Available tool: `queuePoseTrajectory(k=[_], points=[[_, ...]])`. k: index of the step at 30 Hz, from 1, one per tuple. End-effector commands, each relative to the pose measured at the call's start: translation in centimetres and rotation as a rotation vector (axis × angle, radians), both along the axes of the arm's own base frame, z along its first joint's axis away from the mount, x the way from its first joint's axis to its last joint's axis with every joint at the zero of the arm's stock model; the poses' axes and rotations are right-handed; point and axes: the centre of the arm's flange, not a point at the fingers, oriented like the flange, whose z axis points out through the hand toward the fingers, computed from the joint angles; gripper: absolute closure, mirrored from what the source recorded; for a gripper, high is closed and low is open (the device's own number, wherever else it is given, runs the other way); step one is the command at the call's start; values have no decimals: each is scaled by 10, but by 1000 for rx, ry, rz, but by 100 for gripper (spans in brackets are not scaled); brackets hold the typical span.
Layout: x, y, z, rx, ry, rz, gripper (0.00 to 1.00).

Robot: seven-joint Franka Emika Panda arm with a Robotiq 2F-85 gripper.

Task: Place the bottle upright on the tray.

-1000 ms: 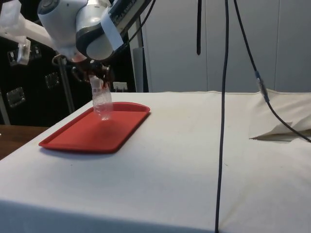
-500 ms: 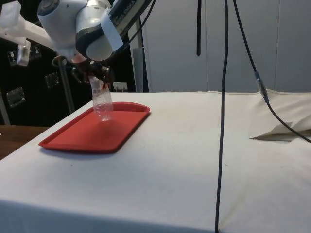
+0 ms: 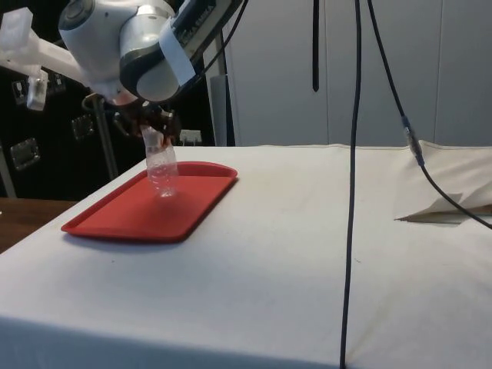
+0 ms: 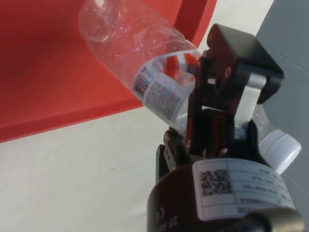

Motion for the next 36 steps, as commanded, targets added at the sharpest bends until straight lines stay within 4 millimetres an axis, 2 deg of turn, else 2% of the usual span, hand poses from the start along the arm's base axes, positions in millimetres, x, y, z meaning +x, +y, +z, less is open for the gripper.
queuePoseTrajectory(k=[1, 36], points=[[1, -1, 1, 18, -12, 0, 67], [0, -1, -3, 29, -12, -9, 67]])
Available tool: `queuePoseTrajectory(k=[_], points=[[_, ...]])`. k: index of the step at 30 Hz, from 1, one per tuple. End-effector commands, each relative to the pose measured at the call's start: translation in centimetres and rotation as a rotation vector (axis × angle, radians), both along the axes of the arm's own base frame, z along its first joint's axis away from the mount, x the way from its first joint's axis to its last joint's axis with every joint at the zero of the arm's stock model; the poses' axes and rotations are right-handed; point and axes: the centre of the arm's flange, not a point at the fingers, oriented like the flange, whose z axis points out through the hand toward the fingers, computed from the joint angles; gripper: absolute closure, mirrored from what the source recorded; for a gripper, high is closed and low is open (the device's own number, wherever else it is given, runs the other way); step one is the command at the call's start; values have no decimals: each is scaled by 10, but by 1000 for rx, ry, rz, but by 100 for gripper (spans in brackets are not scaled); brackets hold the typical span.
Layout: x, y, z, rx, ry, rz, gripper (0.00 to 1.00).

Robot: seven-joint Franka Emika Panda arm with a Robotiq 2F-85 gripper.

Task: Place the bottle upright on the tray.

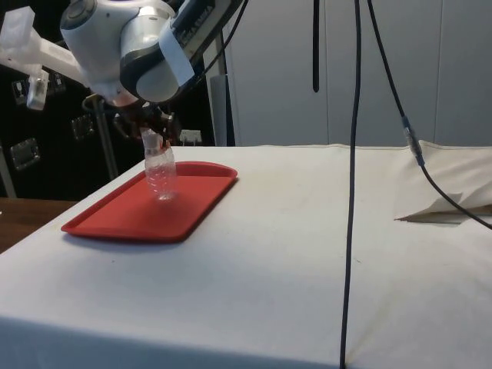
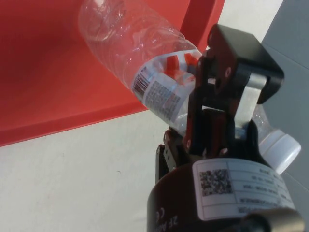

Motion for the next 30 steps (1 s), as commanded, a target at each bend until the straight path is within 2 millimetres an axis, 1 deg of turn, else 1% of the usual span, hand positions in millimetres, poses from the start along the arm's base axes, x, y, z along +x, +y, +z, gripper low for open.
queuePoseTrajectory(k=[1, 14, 16, 21, 24, 25, 26, 27, 29, 30], points=[[0, 0, 0, 4, -2, 0, 67], [0, 1, 0, -4, 4, 0, 67], [0, 0, 0, -7, 5, -1, 65], [0, 1, 0, -7, 5, -2, 45], [0, 0, 0, -8, 6, -2, 30], [0, 0, 1, -8, 6, -3, 18], [-1, 0, 1, -12, 10, -3, 14], [0, 0, 1, -8, 6, -3, 14], [0, 0, 1, -8, 6, -3, 4], [0, 0, 1, -8, 6, -3, 1]])
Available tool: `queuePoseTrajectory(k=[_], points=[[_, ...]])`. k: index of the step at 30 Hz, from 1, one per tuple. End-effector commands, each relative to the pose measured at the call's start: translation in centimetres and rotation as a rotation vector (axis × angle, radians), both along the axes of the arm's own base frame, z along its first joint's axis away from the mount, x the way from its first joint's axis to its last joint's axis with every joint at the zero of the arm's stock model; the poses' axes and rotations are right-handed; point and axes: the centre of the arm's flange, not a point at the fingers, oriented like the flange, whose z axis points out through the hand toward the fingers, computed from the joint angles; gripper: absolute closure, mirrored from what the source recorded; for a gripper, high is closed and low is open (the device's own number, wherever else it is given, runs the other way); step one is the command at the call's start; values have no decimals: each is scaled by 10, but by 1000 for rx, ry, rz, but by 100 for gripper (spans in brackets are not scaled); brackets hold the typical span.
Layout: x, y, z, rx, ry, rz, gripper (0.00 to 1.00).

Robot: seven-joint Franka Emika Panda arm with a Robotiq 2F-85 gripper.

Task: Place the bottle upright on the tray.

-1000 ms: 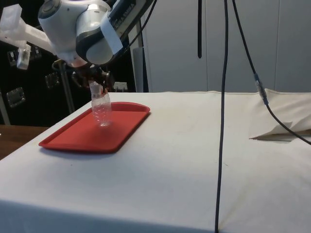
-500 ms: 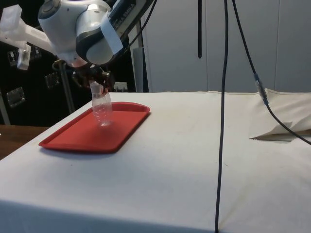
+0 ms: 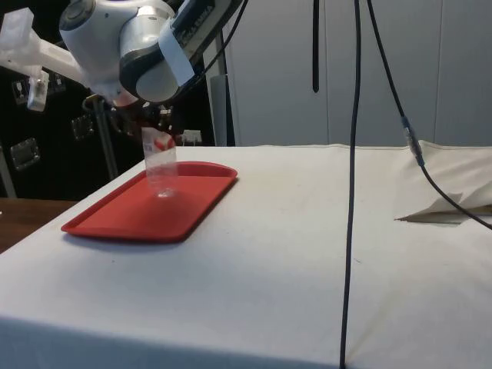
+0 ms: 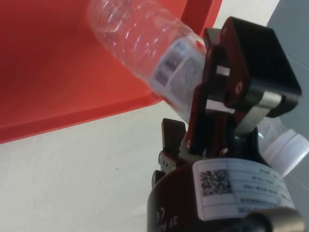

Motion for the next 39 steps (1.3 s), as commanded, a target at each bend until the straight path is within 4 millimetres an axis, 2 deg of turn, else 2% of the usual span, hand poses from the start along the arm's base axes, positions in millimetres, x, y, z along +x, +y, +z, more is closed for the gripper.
queuePoseTrajectory(k=[1, 26, 39], points=[[1, 0, 0, 4, -4, 0, 0], [-1, 3, 0, -7, 11, -5, 0], [3, 14, 3, -5, 9, -3, 0]])
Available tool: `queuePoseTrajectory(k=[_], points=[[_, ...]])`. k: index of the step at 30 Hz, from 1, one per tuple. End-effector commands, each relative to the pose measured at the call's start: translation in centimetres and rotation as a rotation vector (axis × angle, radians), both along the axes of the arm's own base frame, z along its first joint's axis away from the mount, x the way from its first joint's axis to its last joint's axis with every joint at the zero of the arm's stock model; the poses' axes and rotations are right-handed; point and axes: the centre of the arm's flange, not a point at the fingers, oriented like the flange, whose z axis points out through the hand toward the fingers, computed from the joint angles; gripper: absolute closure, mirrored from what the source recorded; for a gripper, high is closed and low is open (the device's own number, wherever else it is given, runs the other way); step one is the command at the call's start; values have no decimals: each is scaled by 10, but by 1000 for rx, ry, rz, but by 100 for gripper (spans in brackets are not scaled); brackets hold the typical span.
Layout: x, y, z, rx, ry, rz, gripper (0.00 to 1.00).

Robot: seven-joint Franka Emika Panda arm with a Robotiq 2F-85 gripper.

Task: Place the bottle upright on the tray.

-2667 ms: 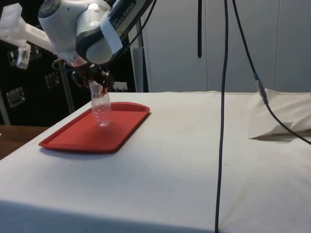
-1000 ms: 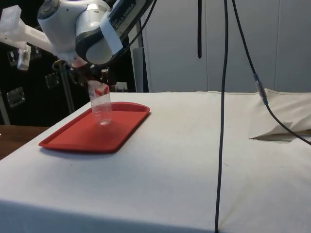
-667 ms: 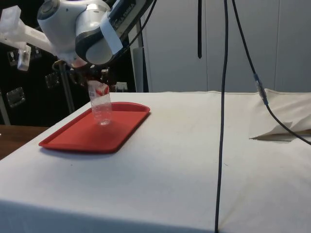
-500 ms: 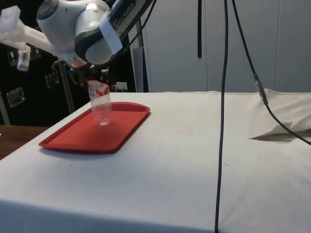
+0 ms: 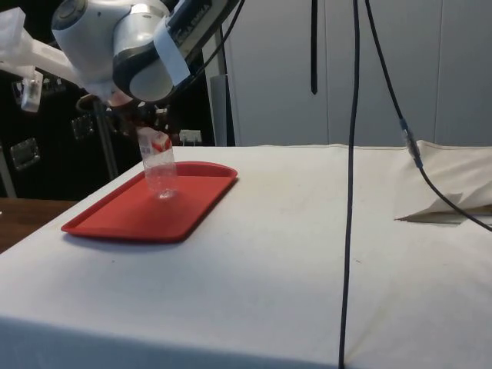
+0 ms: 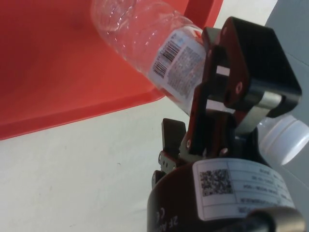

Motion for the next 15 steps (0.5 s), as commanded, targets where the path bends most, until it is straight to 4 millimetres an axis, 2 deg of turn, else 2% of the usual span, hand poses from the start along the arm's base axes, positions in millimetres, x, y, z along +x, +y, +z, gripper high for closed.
queuePoseTrajectory(k=[1, 9, 15], points=[[1, 2, 0, 5, -1, -3, 0], [3, 7, -1, 3, 2, -2, 0], [3, 14, 8, 0, 3, -2, 0]])
